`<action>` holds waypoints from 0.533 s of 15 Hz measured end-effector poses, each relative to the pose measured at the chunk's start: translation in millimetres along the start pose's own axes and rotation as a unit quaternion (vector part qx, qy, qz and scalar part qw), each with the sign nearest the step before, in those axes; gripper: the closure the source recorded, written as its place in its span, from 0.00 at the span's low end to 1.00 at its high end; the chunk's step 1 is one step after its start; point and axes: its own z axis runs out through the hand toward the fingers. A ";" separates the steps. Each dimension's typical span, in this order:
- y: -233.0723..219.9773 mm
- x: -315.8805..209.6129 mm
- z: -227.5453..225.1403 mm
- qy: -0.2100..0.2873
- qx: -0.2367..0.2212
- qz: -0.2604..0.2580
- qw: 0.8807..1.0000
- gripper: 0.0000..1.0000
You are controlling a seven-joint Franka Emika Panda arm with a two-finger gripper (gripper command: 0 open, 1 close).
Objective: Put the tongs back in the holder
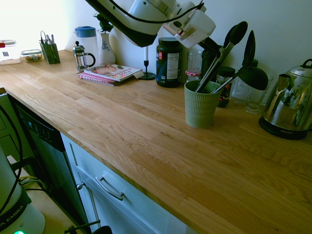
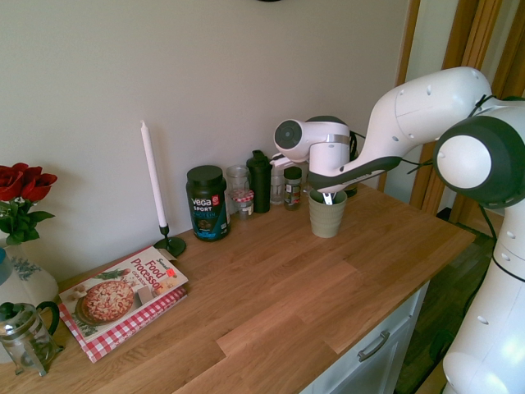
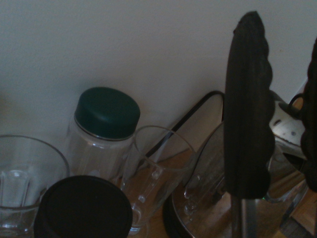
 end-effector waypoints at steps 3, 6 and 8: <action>4.1 -7.5 1.7 -0.003 0.002 0.004 1.000 1.00; 13.1 -14.4 5.2 -0.009 -0.002 0.013 1.000 1.00; 21.8 -16.4 7.1 -0.016 -0.001 0.022 1.000 1.00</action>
